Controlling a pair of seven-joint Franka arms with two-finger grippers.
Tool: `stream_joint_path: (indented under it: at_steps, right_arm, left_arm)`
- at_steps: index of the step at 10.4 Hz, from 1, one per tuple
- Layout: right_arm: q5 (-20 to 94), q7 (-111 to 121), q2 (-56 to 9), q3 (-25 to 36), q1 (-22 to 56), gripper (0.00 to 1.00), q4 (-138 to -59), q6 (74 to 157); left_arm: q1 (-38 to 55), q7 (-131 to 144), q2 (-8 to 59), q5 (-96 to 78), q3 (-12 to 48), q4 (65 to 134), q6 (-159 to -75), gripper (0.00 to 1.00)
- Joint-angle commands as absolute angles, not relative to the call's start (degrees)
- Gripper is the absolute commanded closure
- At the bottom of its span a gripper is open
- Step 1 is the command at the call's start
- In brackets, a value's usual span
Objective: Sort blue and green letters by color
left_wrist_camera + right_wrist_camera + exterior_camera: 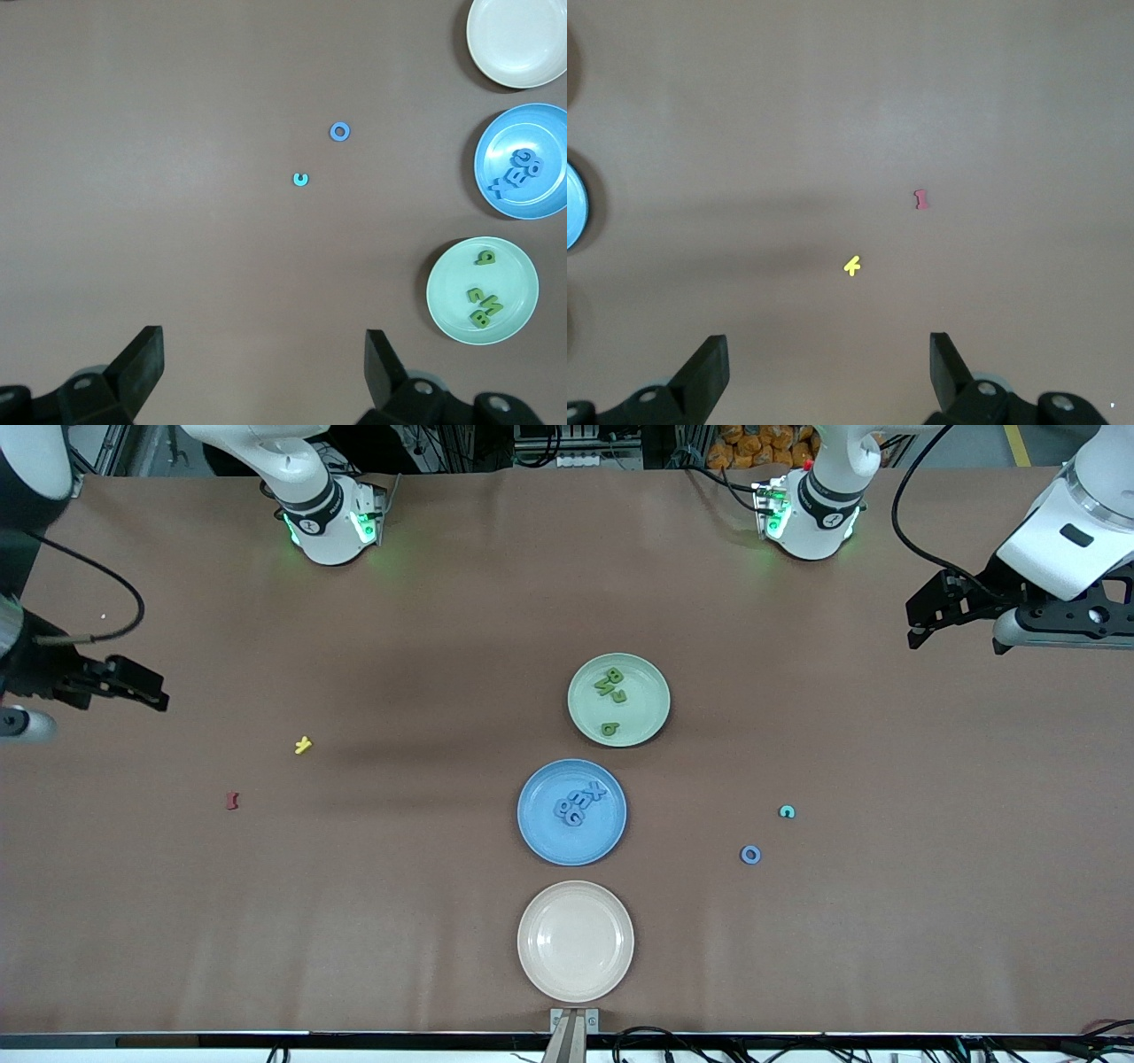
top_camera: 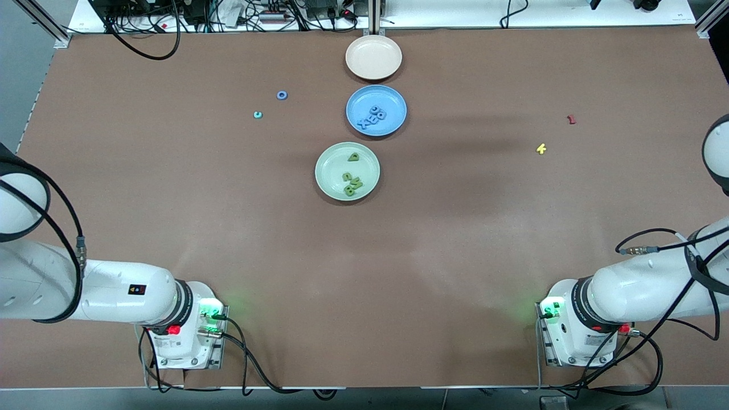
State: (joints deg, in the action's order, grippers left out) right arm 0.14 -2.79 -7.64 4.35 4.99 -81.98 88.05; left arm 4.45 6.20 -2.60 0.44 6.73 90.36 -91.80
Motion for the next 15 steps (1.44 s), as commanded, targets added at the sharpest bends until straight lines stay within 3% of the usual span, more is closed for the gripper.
stream_joint_path:
  at_steps: [1,6,15]
  right_arm:
    - [-0.7,-3.0,-5.3,4.1,4.2,0.0,-83.6,87.5]
    - [-1.0,-2.8,-5.9,4.7,0.1,0.0,-83.4,90.1]
    - [-0.4,-3.1,-5.7,4.2,1.7,0.0,-83.6,88.9]
  left_arm:
    - [4.2,5.0,-2.2,0.0,6.9,89.1,-90.5,0.0]
    - [4.2,5.0,-2.2,0.1,6.9,89.1,-90.5,0.0]
    - [4.3,5.1,-2.2,-0.1,6.9,89.1,-90.5,0.0]
